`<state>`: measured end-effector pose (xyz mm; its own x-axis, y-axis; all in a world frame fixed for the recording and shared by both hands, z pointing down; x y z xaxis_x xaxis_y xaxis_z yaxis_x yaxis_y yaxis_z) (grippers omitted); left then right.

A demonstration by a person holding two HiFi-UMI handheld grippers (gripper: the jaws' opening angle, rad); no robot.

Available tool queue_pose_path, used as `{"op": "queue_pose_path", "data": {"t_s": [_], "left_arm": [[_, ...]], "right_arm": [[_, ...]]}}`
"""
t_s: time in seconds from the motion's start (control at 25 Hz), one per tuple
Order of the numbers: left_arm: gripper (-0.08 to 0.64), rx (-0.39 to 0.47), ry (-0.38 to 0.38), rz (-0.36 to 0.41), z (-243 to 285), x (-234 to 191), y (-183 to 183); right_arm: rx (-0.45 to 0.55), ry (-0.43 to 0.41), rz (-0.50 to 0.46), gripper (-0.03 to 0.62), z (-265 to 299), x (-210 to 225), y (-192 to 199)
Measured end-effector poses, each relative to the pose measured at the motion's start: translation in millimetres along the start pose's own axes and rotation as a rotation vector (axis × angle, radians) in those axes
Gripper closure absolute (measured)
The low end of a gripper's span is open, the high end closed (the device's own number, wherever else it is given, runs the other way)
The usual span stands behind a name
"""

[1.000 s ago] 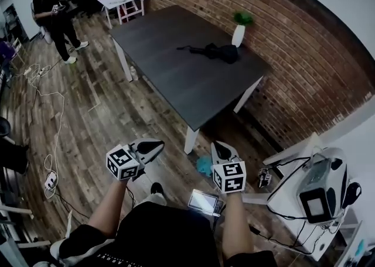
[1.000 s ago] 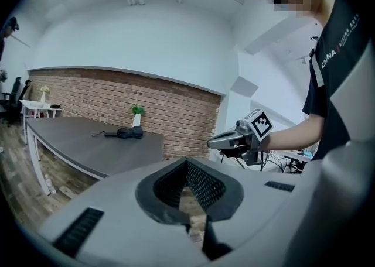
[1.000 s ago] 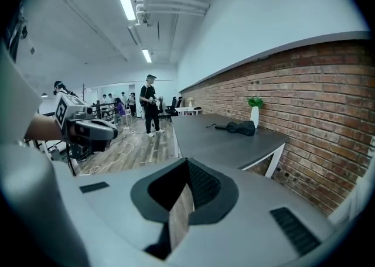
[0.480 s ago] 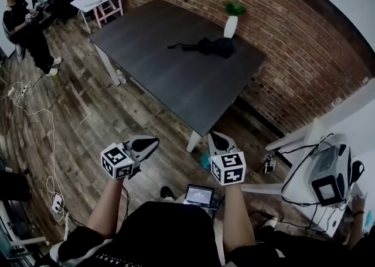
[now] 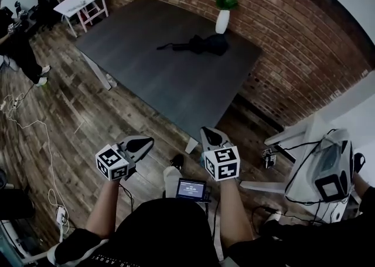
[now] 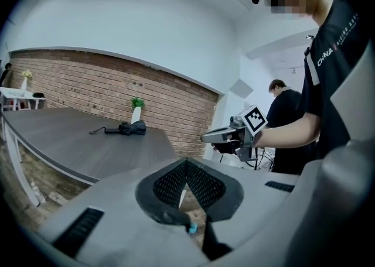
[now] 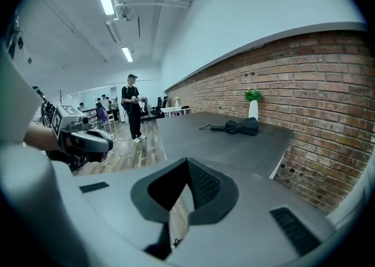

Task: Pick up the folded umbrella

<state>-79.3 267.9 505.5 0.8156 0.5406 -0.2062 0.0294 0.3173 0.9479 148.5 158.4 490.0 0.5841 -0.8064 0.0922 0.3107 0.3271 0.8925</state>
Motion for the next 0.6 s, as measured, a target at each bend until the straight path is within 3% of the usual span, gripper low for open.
{"op": "queue_pose_path", "data": {"t_s": [0.6], "left_arm": [[0.557,-0.063,0.038,-0.002,75.7,-105.8,-40.2]], "right_arm": [[-0.001,-0.012,0.084,0.586,99.2,70.6,-43.4]]}}
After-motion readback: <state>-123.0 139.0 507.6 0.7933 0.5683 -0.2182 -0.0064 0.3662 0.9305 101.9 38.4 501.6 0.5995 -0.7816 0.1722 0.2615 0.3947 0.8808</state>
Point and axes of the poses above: the fingertips, and each gripper's own axes: z forward along the fingers, x to its right, y out of its underside, the point moved 6 cm from there along -z, backward along the fingers, and after that the axes turned 6 degrees about -y, right-handed, at the moved point
